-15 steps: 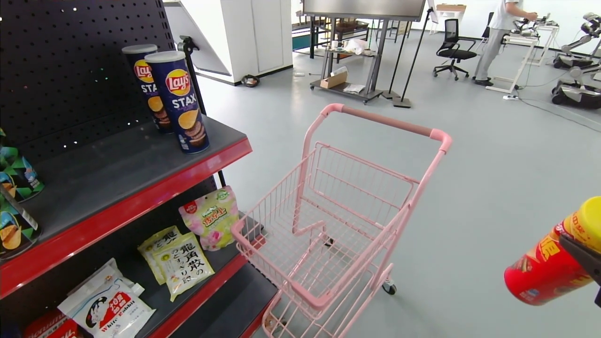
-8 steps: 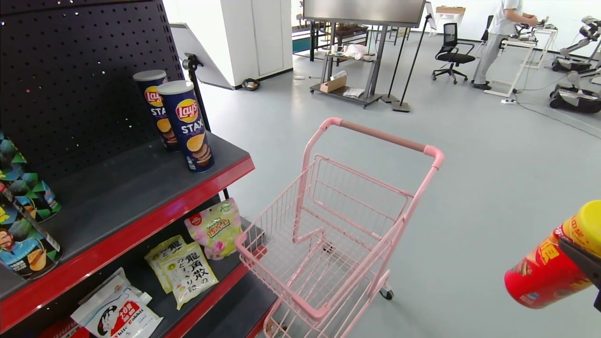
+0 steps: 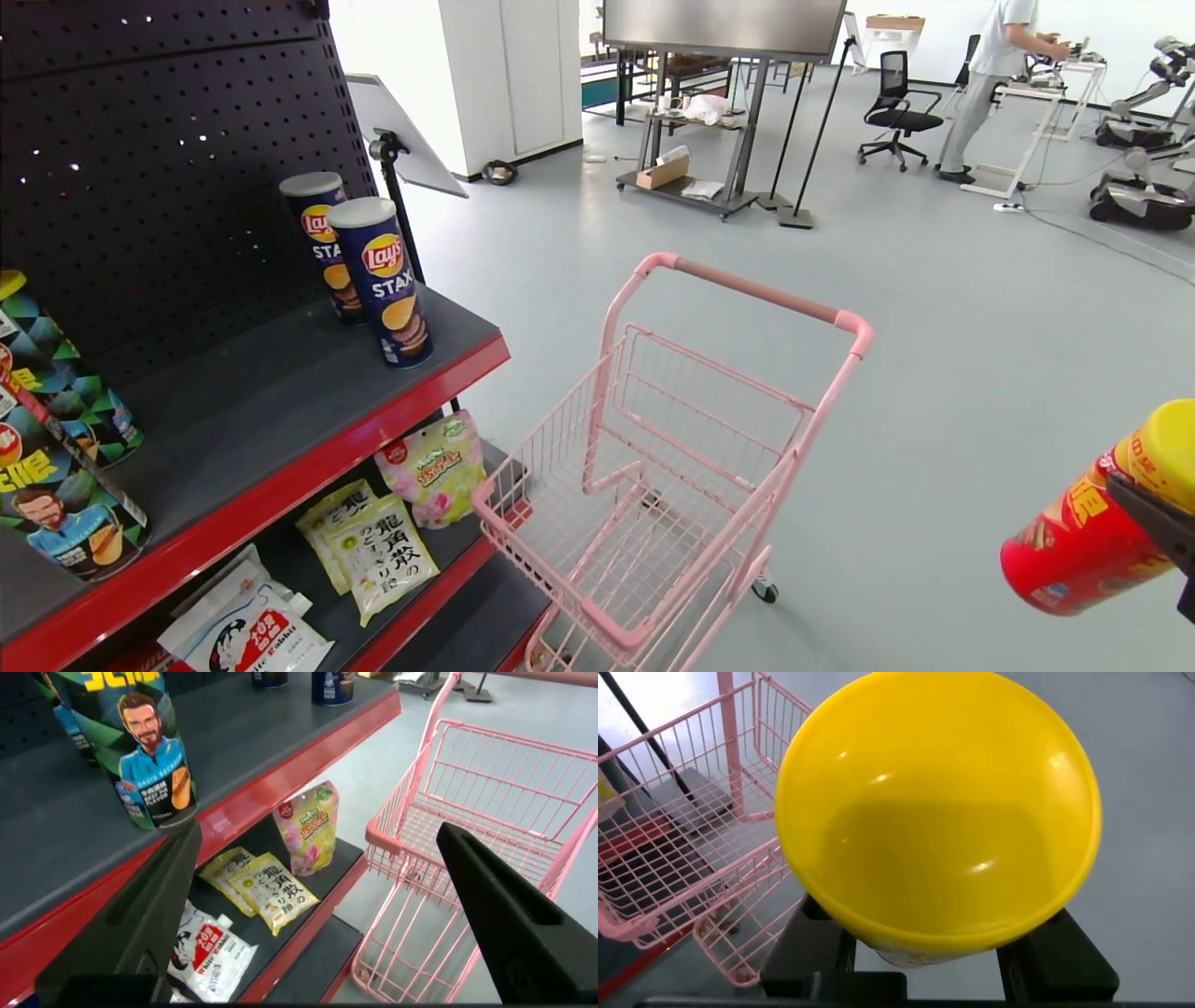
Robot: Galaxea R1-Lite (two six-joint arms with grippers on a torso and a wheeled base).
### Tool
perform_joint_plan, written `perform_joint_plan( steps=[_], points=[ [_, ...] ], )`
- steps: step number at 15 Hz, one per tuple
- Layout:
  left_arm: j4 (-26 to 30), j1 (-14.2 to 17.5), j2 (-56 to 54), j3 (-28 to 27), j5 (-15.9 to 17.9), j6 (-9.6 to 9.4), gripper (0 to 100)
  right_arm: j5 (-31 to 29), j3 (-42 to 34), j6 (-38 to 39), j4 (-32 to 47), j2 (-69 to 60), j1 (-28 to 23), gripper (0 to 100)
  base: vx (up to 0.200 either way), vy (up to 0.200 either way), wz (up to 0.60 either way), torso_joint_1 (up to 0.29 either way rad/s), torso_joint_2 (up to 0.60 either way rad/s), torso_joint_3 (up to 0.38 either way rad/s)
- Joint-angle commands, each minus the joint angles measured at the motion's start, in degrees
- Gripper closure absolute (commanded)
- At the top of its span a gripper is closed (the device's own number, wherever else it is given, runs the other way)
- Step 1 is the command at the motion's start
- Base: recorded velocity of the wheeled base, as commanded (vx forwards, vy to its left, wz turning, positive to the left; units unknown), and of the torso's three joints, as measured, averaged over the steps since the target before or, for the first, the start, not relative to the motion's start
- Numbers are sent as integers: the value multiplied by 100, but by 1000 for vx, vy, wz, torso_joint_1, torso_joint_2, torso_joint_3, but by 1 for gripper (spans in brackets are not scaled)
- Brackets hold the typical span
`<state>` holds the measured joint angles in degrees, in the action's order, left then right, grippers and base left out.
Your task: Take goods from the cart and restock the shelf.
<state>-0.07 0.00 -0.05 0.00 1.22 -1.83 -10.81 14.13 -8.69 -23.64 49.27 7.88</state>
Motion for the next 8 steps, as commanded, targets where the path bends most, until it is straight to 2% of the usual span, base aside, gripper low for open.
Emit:
perform_joint_plan(
  steps=[1,6,8],
  points=[
    [-1,0,5,0,1,-2,0,0,-7,-1,-1,21,4,100,0,0,0,154,-359,-193],
    [-1,0,5,0,1,-2,0,0,-138,-1,-9,-50,12,100,0,0,0,149,-344,-189],
    [-1,0,5,0,1,-2,0,0,-138,-1,-9,-58,4,100,0,0,0,13,-25,-21]
  ],
)
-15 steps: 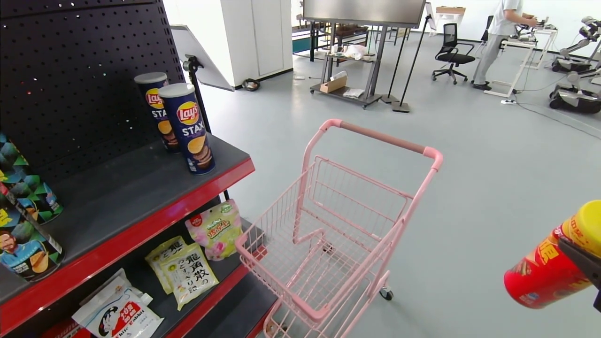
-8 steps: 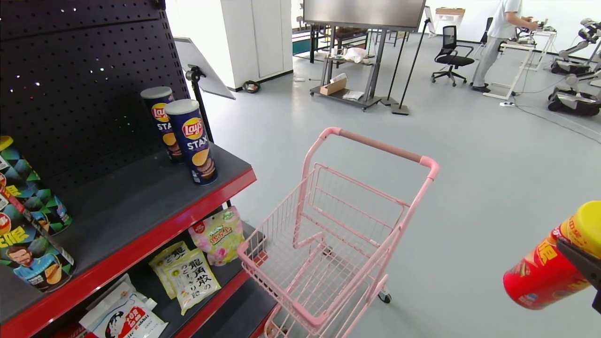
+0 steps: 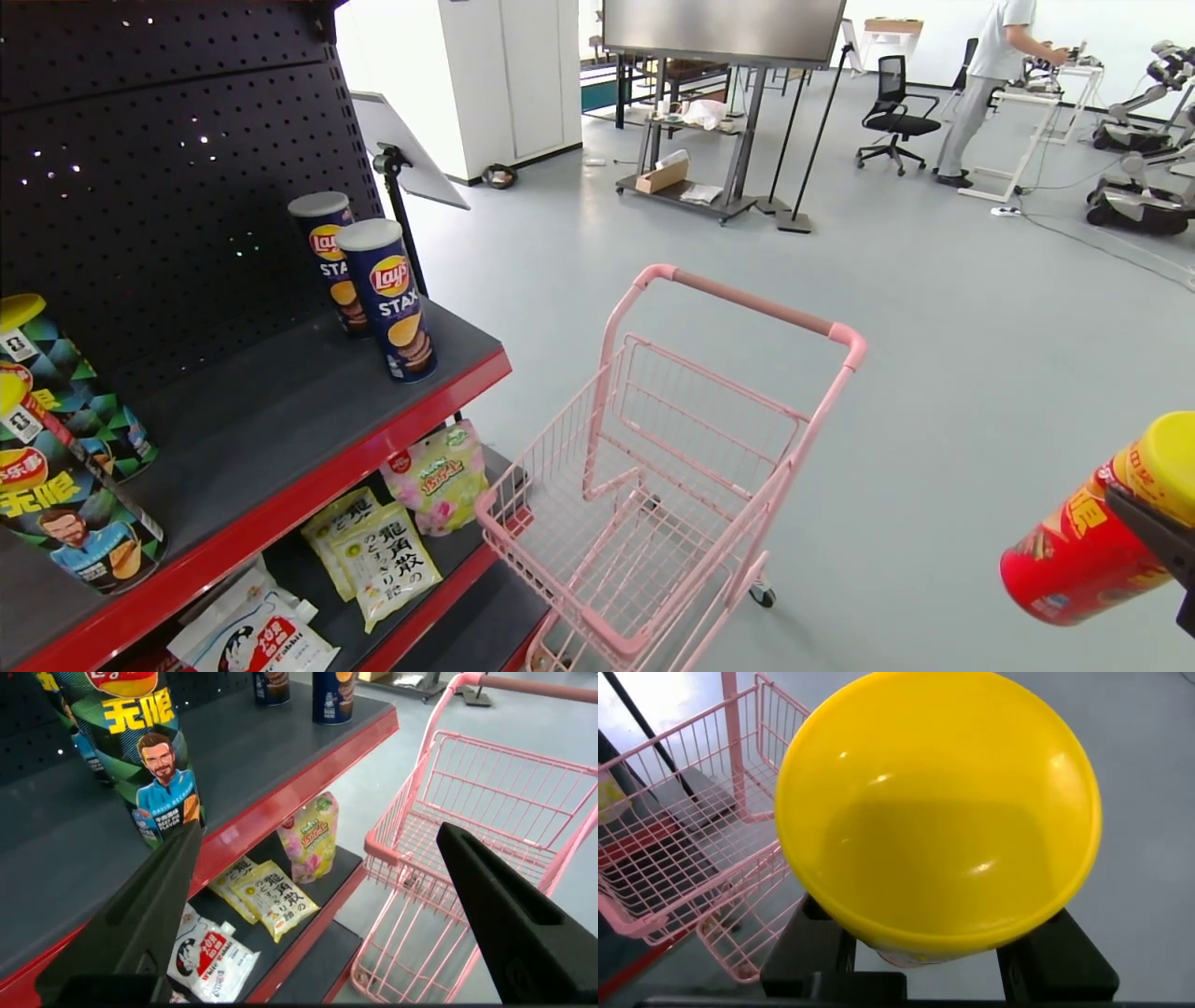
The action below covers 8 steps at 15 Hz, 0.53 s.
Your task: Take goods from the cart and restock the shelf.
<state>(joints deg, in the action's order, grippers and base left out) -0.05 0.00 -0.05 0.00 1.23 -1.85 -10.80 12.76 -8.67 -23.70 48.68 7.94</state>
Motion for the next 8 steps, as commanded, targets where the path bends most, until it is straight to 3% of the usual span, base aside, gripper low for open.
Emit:
perform_joint_plan(
  steps=[1,6,8],
  points=[
    [-4,0,5,0,0,1,0,-1,-11,-3,-3,1,-3,100,0,0,0,0,0,0],
    [-4,0,5,0,0,1,0,-10,-11,-3,-3,1,-11,100,0,0,0,0,0,0],
    [-4,0,5,0,0,1,0,-10,-37,-3,-3,1,-11,100,0,0,600,5,5,0]
  ],
)
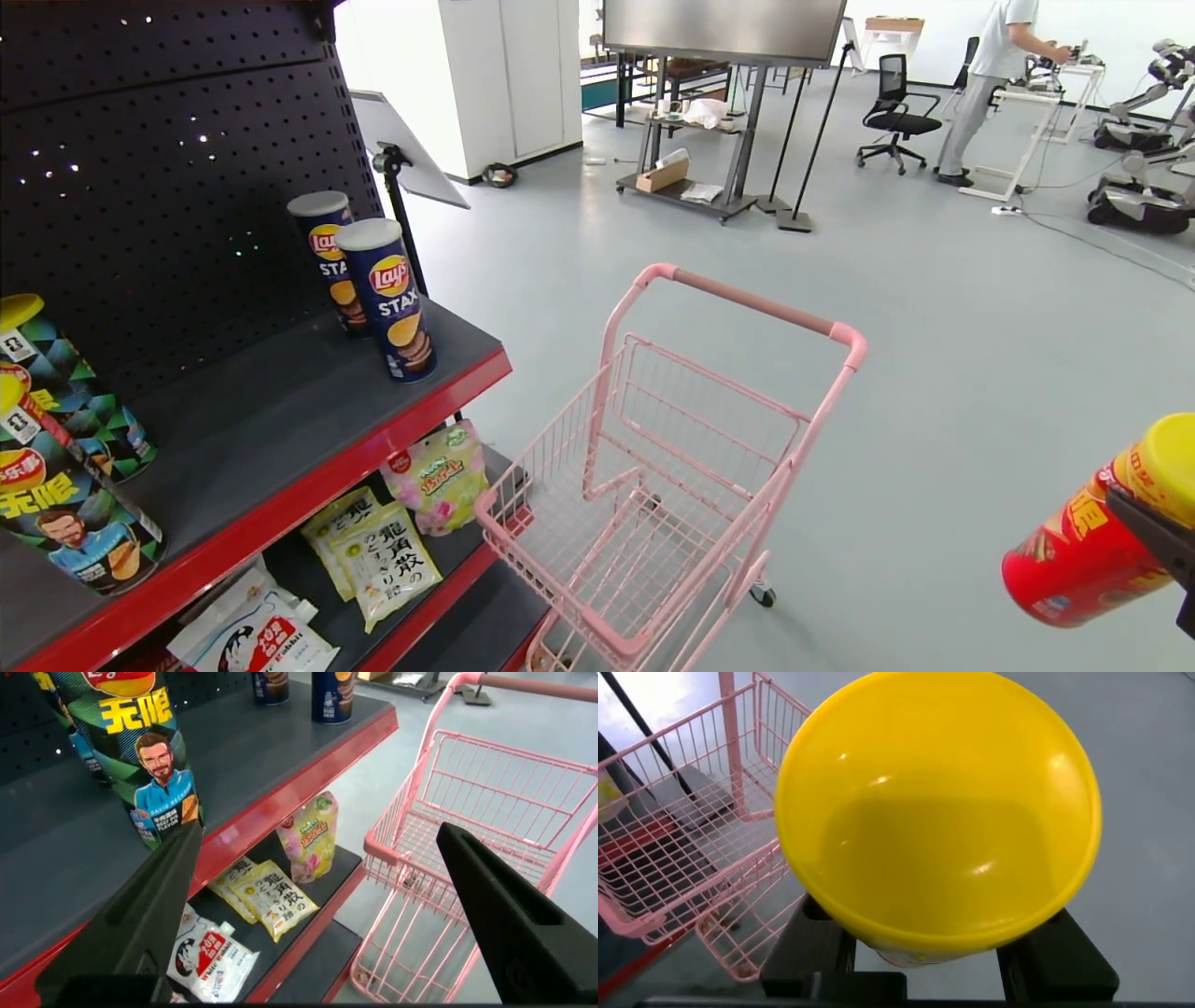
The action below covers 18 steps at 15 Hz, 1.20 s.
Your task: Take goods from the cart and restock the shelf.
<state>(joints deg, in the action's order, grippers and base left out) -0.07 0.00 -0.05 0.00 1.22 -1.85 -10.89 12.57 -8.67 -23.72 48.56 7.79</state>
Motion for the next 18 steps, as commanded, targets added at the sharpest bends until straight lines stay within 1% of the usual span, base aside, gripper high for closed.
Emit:
perform_joint_plan(
  steps=[1,18],
  points=[
    [-1,0,5,0,1,1,0,-1,-62,-3,-1,14,3,100,0,0,600,7,7,-7],
    [-1,0,5,0,1,1,0,78,-70,-3,-1,22,21,100,0,0,600,2,3,1]
  ],
)
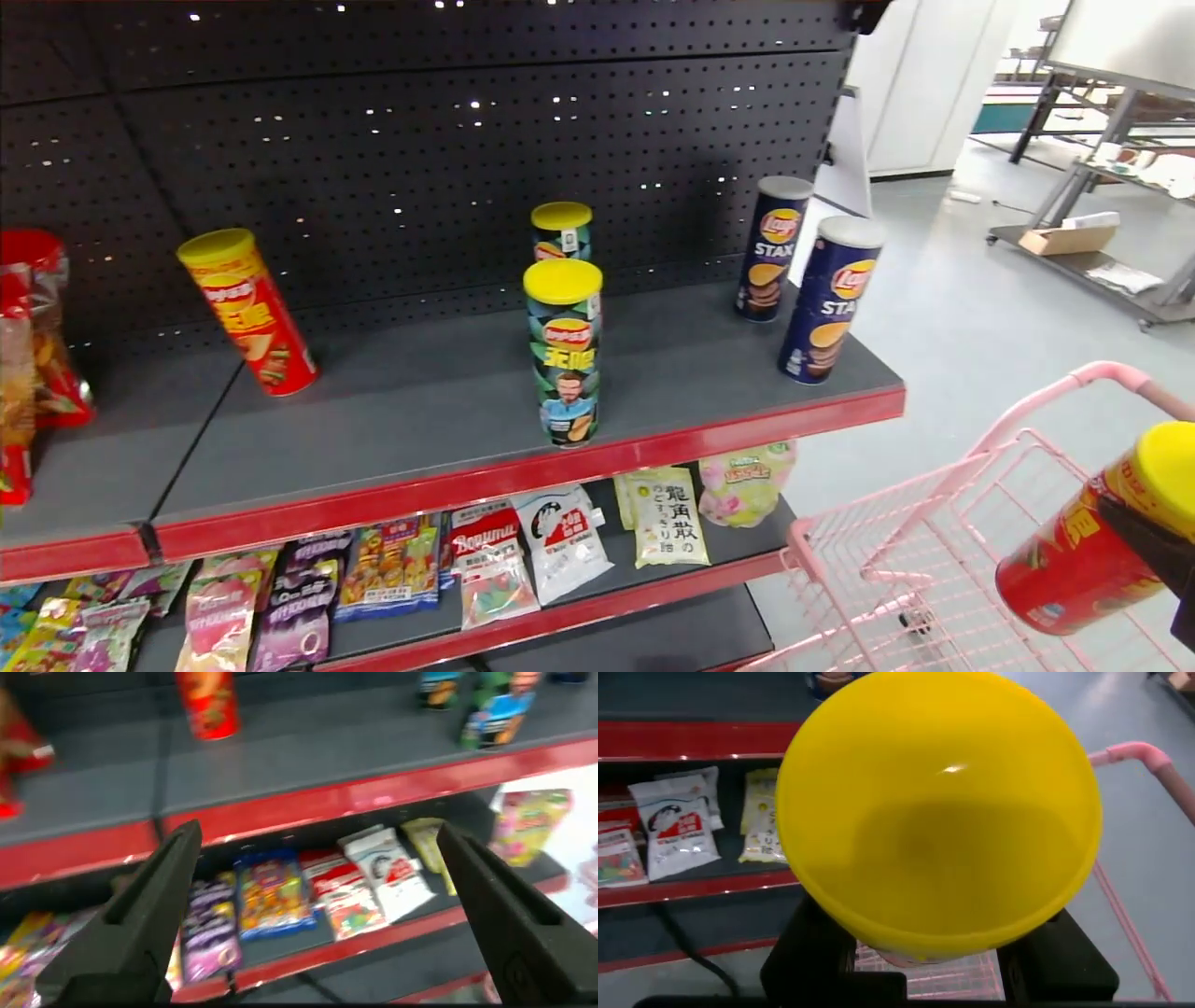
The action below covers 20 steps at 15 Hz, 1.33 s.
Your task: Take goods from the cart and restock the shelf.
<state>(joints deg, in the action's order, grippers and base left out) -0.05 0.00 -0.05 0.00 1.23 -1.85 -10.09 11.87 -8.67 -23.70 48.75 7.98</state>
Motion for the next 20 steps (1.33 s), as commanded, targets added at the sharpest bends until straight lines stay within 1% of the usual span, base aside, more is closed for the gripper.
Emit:
perform_joint_plan(
  steps=[1,3,11,15,20],
  points=[
    [-4,0,5,0,0,1,0,-1,-1,-3,-3,12,1,100,0,0,600,2,-2,2],
    [-4,0,5,0,0,1,0,-1,-1,-3,-3,12,-7,100,0,0,600,2,5,5],
    [-4,0,5,0,-9,-8,0,-1,-36,-12,-3,-41,1,100,0,0,0,0,0,0],
    [-4,0,5,0,-9,1,0,7,-291,5,-3,-428,-7,100,0,0,0,0,0,0],
    [-4,0,5,0,-9,1,0,16,-370,41,-3,-674,-16,100,0,0,0,0,0,0]
  ],
)
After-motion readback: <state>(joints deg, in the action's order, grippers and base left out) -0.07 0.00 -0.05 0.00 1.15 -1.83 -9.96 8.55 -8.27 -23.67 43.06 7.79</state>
